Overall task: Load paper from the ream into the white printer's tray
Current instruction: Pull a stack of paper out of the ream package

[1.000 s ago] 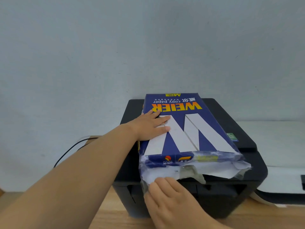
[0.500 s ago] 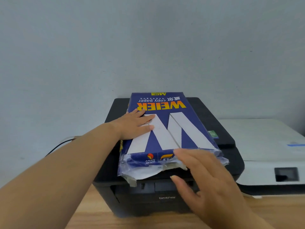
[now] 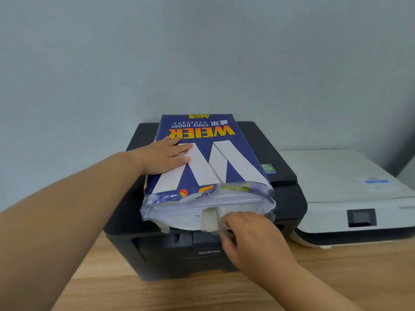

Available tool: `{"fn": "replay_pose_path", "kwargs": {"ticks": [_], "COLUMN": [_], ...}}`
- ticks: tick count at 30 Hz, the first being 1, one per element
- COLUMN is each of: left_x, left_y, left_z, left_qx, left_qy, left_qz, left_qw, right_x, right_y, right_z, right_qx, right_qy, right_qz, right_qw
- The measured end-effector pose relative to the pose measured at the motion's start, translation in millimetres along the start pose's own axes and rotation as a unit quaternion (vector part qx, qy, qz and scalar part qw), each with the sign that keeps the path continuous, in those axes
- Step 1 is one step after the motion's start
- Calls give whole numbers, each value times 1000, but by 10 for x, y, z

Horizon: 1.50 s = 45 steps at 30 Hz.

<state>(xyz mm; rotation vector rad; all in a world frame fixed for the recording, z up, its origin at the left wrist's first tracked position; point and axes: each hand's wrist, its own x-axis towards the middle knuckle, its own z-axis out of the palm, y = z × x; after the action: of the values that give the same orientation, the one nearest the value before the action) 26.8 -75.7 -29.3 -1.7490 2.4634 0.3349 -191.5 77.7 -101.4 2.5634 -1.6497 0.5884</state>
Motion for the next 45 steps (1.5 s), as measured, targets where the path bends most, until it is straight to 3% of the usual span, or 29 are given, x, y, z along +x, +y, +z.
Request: {"fn": "replay_pose_path", "kwargs": {"ticks": [3, 7, 12, 23, 27, 32, 37, 45], "left_x": [-10, -13, -21, -27, 56, 127, 119, 89], "left_y": [9, 14, 33, 58, -25, -137, -132, -78], "left_z": [-6, -5, -9, -15, 24, 58, 51, 41], "left_qx": [-3, -11, -6, 13, 22, 107, 122, 13], "left_qy": [2, 6, 7, 0, 11, -2, 21, 10], "left_qz": [1, 0, 0, 3, 17, 53, 45, 17], "left_qw": [1000, 1000, 1000, 1000, 1000, 993, 991, 1000], "right_x": [73, 121, 66, 112, 213, 377, 411, 490], "right_y": [-95, -140, -150, -173, -155, -94, -15, 54], "right_z": [-93, -181, -128, -120, -151, -148, -135, -229], "right_qx": [126, 283, 152, 111, 97, -29, -69, -71], "right_qy": [-7, 6, 14, -5, 43, 143, 168, 173], "right_qz": [49, 130, 63, 36, 2, -17, -60, -63], "right_qw": [991, 950, 986, 993, 994, 989, 982, 980]}}
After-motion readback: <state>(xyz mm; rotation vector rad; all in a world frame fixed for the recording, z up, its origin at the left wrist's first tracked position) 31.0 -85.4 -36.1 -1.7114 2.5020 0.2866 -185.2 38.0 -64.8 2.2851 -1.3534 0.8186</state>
